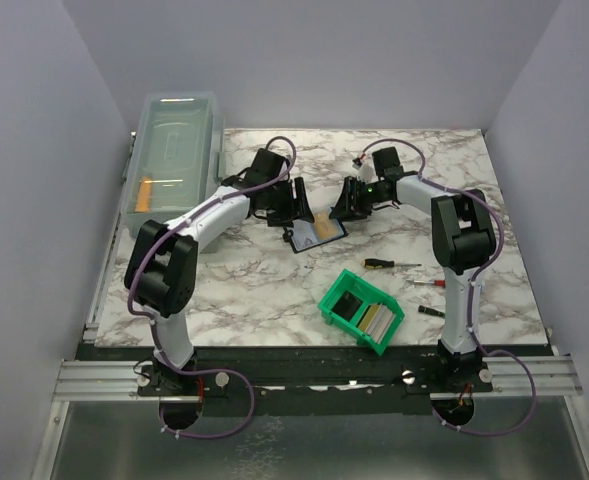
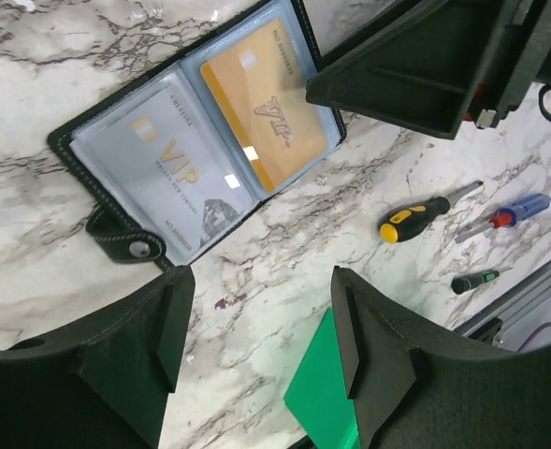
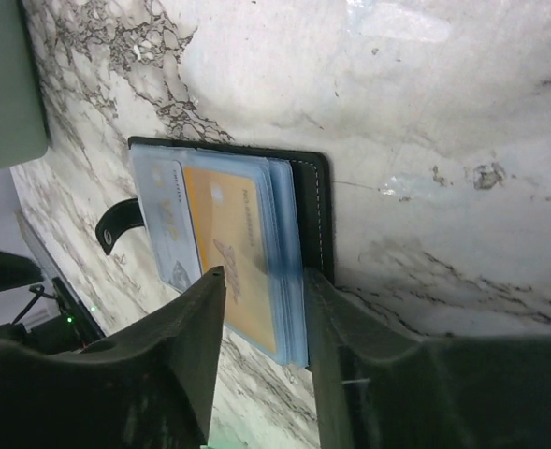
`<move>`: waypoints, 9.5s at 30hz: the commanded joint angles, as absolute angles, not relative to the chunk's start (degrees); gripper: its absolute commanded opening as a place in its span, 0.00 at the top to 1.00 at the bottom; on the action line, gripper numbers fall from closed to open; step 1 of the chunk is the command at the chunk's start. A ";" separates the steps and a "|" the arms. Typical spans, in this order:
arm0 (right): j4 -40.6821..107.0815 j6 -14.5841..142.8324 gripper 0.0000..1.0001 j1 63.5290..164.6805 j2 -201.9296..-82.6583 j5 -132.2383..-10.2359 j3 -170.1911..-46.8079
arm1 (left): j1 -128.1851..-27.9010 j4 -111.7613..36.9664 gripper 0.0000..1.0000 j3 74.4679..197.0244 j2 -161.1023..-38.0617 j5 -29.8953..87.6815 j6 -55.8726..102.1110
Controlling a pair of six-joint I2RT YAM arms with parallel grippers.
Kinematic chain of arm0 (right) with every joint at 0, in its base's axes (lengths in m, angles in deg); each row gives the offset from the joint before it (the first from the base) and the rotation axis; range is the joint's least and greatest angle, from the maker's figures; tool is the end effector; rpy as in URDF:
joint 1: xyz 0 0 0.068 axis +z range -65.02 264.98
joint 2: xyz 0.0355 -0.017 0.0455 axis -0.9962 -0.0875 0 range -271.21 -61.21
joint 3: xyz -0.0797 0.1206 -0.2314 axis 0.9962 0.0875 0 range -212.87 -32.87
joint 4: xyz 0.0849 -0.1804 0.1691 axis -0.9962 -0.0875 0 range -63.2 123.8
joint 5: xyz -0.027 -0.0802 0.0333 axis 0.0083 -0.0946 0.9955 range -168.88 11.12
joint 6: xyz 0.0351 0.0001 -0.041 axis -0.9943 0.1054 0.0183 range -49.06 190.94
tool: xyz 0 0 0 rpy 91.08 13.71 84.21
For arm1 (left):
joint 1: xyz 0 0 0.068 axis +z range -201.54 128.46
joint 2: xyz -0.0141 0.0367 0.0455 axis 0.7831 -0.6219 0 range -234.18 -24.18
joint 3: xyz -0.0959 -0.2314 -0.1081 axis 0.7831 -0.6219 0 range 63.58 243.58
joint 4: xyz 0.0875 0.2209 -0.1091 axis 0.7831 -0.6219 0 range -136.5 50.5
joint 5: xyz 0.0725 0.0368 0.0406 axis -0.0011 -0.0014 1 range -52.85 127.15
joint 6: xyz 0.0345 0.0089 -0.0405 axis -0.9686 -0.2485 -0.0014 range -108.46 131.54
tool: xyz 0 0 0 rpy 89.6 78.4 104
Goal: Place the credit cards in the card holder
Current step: Insert the credit card into the card holder, then close the card holder at the center of the board.
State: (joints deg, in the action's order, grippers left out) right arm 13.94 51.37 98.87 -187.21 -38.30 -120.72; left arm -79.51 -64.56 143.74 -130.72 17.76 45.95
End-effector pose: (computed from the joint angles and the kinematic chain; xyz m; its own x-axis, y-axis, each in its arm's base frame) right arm 0.4395 0.1325 0.1372 -0.9489 0.0274 -0.3145 -0.2113 0.6849 0.6973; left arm 0.3551 -0.2019 0.2274 -0.9231 -0.1134 -0.3675 0.1254 0.8145 -0.5665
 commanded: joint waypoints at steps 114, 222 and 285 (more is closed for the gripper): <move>25.36 50.28 0.63 109.50 -177.13 -34.91 -111.37 | -75.31 -64.97 0.89 158.31 -149.01 9.84 48.89; 21.66 51.42 0.74 114.43 -180.74 -42.83 -115.22 | -73.89 -64.84 1.00 153.75 -149.89 10.79 44.49; 17.45 51.87 1.00 115.39 -174.16 -60.38 -114.43 | -73.87 -65.87 1.00 154.10 -150.30 10.62 43.36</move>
